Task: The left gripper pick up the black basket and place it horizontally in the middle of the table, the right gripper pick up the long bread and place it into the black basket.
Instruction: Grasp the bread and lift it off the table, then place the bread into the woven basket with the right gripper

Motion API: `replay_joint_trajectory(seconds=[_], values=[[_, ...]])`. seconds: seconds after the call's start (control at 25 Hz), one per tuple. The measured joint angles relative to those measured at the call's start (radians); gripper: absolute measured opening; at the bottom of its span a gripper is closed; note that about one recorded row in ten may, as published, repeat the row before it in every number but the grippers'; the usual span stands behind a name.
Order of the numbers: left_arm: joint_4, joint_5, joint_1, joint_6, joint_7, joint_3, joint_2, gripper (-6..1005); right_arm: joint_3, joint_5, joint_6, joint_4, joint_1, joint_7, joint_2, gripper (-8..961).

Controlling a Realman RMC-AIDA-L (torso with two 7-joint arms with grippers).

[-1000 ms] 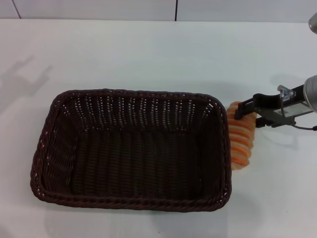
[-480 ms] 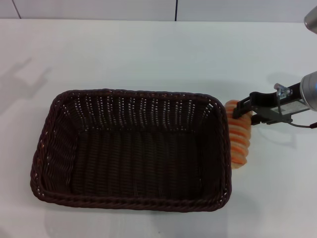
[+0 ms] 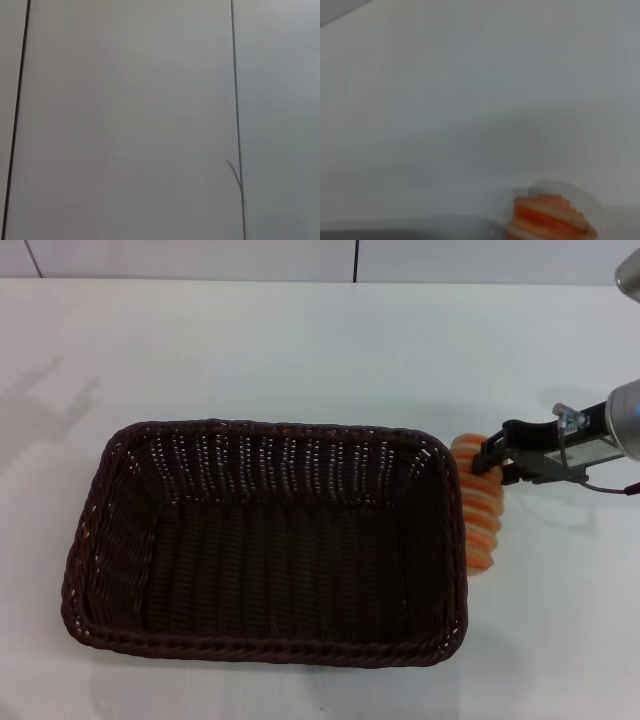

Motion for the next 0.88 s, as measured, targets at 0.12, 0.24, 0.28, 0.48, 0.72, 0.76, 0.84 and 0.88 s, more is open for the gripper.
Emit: replay_joint_trajectory(seconds=[0.12, 0.24, 0.28, 0.48, 0.72, 0.76, 0.84, 0.88], values=[[0.000, 0.000, 0.001, 0.000, 0.000, 0.000, 0.000, 635, 0.011, 0.000, 0.001, 0.041, -0.012, -0.001, -0.003, 391], [0.001, 0.000, 0.003, 0.000, 0.000, 0.000, 0.000, 635, 0.055, -0.008, 0.018, 0.158, -0.039, -0.002, -0.006, 366], [0.001, 0.000, 0.004, 0.000, 0.000, 0.000, -0.001, 635, 0.069, -0.010, 0.022, 0.191, -0.047, -0.002, -0.007, 355], [0.002, 0.000, 0.004, 0.000, 0.000, 0.000, -0.001, 635, 0.120, -0.012, 0.026, 0.332, -0.077, -0.007, -0.007, 309], [0.001, -0.001, 0.007, -0.001, -0.003, 0.000, -0.002, 635, 0.133, 0.026, 0.020, 0.561, -0.117, -0.010, -0.002, 254], [0.001, -0.001, 0.007, -0.002, -0.003, 0.000, -0.002, 635, 0.121, 0.067, 0.019, 0.610, -0.119, -0.013, -0.002, 244], [0.000, -0.001, 0.007, -0.004, -0.004, 0.000, -0.002, 635, 0.111, 0.094, 0.018, 0.627, -0.119, -0.016, -0.001, 221], [0.000, -0.001, 0.007, -0.004, -0.004, 0.000, -0.002, 635, 0.096, 0.124, 0.014, 0.636, -0.117, -0.020, -0.001, 210]])
